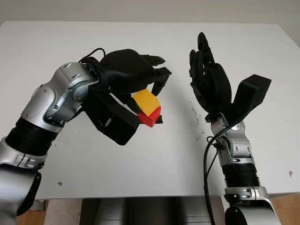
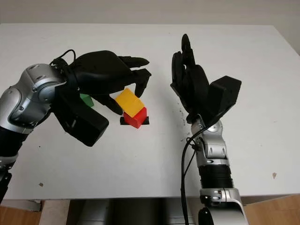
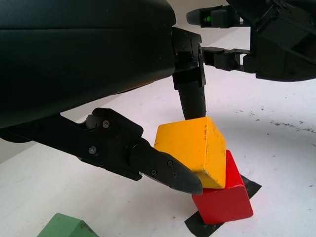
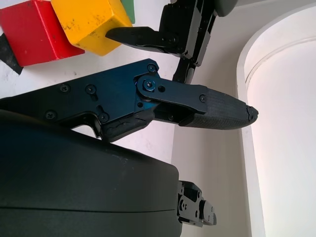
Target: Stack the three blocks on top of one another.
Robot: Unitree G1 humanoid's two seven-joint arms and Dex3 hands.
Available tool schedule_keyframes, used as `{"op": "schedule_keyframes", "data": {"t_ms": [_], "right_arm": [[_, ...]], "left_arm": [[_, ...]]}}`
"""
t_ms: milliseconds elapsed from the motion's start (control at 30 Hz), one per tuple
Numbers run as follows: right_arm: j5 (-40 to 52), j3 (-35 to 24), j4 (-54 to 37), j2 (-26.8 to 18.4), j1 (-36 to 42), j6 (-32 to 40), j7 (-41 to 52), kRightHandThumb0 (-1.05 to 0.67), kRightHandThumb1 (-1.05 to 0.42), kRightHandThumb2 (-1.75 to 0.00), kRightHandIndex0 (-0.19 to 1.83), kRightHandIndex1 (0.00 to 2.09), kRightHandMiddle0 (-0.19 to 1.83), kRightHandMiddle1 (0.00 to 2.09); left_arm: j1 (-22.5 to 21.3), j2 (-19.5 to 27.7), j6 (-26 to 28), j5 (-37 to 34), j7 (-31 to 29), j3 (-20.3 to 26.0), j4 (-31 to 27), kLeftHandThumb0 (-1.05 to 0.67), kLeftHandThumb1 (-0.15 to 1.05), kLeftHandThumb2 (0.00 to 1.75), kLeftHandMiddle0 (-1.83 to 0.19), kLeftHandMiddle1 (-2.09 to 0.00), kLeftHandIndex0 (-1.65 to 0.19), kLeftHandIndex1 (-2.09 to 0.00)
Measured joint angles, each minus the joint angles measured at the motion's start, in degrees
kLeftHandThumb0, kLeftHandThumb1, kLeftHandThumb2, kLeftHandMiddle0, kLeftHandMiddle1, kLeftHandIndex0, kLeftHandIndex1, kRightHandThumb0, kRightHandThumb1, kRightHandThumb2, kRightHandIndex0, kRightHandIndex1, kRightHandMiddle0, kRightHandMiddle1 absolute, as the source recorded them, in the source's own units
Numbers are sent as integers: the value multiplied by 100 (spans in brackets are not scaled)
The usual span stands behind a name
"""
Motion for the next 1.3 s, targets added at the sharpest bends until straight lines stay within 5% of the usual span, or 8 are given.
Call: {"op": "schedule_keyframes", "data": {"t_ms": [400,567,700,800,1300], "right_arm": [[3,39,-30,25,20,0,-42,-76,-105,-63,-19,0,-19,0],[2,40,-30,25,36,-3,-58,-77,-105,-61,-19,0,-19,0],[2,40,-30,26,38,-8,-82,-77,-105,-61,-19,0,-19,0],[-1,42,-30,26,39,-8,-93,-77,-105,-62,-19,0,-19,0],[16,42,-30,29,39,-15,-91,-76,-105,-62,-19,0,-19,0]], "left_arm": [[-17,-195,-72,27,242,-8,290,-45,101,5,-6,-6,-25,-154],[-16,-245,-25,-8,236,-9,307,-48,104,6,-4,-5,-14,-163],[-16,-264,109,-68,-1,-25,285,-62,102,5,7,-5,-2,-77],[-16,-274,189,-180,-166,-29,272,-65,100,5,12,-5,-4,-30],[-4,-258,345,-684,-357,16,98,-73,94,4,19,0,15,-4]]}}
